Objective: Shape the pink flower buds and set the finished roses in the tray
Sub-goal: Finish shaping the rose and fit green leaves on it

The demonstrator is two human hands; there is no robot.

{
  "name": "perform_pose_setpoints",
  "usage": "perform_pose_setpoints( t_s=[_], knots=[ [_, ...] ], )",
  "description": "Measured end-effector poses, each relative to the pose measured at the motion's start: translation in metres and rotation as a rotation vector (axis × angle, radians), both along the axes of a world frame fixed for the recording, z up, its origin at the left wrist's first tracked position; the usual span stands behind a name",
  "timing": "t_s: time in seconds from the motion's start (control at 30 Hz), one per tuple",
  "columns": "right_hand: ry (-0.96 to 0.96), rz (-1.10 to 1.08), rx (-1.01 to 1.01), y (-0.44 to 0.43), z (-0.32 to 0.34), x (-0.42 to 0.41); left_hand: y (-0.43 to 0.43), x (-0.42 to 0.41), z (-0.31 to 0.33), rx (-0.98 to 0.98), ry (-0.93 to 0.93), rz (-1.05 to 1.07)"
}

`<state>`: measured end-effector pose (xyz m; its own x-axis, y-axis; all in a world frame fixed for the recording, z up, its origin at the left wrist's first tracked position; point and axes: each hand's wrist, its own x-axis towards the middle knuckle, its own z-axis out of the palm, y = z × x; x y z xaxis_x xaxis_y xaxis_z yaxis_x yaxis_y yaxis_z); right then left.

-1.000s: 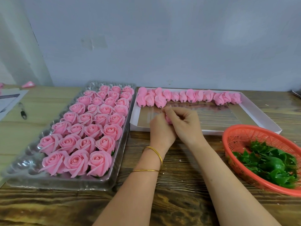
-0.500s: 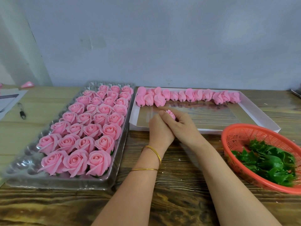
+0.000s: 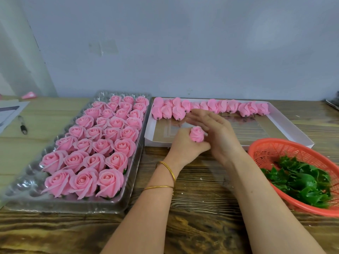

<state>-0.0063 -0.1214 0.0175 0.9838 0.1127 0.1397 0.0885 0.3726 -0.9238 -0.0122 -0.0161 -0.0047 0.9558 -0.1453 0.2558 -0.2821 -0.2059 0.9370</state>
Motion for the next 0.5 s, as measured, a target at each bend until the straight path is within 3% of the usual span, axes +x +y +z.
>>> perform_pose_setpoints(
  t_s=[0.17,0.5],
  knots=[
    [-0.034,0.071,0.009,-0.0029,0.0009,-0.0018,-0.0012,0.0010,-0.0036,-0.011,0.096,-0.093],
    [-0.044,0.160,-0.273,0.0005,-0.0028,-0.0057,-0.0019,0.0002,-0.0029,-0.069,0.151,-0.162]
  ],
)
